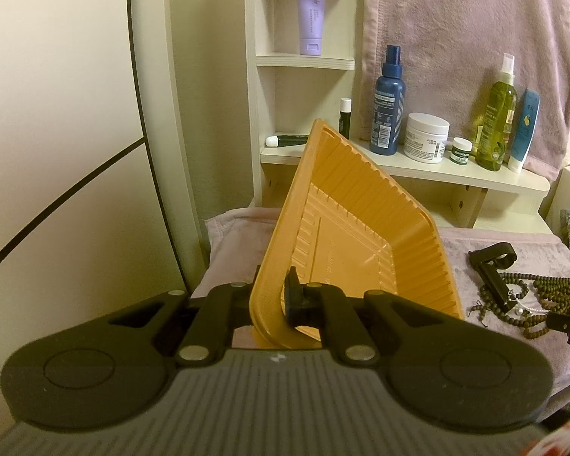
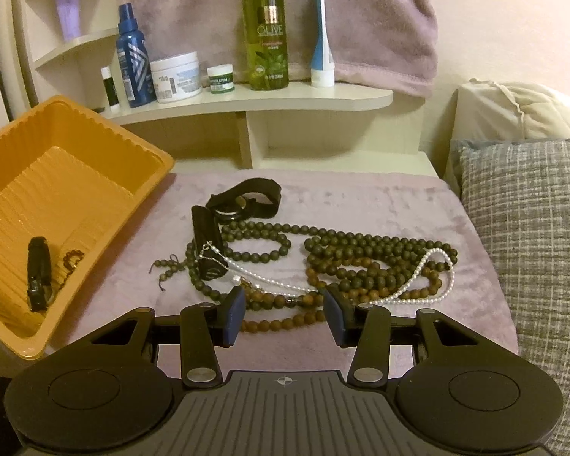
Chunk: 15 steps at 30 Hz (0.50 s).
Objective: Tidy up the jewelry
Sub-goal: 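Move the right gripper to the bead strands and grasp a dark strand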
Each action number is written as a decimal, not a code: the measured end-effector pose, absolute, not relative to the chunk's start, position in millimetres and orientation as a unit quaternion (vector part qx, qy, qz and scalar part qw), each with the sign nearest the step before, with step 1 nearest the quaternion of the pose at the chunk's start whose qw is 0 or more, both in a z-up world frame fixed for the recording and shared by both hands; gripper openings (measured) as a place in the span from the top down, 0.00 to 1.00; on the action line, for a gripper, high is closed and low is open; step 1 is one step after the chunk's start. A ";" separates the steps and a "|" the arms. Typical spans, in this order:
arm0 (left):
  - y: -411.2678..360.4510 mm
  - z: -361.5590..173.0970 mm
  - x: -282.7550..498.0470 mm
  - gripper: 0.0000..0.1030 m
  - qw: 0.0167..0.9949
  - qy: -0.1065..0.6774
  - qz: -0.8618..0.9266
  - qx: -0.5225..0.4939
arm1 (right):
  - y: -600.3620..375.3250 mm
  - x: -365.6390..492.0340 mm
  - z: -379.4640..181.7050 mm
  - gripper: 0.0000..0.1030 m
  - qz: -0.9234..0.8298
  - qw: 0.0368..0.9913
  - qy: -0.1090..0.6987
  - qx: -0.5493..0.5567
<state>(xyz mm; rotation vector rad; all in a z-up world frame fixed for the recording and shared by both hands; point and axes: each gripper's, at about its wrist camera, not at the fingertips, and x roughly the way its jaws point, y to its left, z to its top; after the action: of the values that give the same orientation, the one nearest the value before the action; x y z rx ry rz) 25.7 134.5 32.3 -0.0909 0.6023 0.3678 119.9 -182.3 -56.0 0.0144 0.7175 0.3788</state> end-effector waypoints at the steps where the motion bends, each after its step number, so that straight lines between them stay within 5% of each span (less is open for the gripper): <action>1: 134.5 32.4 25.6 0.93 0.937 0.295 0.180 -0.044 | -183.0 120.6 -57.3 0.55 0.182 0.919 0.350 0.008; 15: 135.2 31.7 26.1 0.93 0.937 0.296 0.180 -0.042 | -225.0 136.1 -71.3 0.56 0.096 0.922 0.370 0.059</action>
<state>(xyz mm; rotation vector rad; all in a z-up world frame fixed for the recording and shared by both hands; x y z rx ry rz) 26.1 135.2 31.7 -0.0860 0.6038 0.3685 136.1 -225.0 -71.3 0.1202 0.7590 0.1962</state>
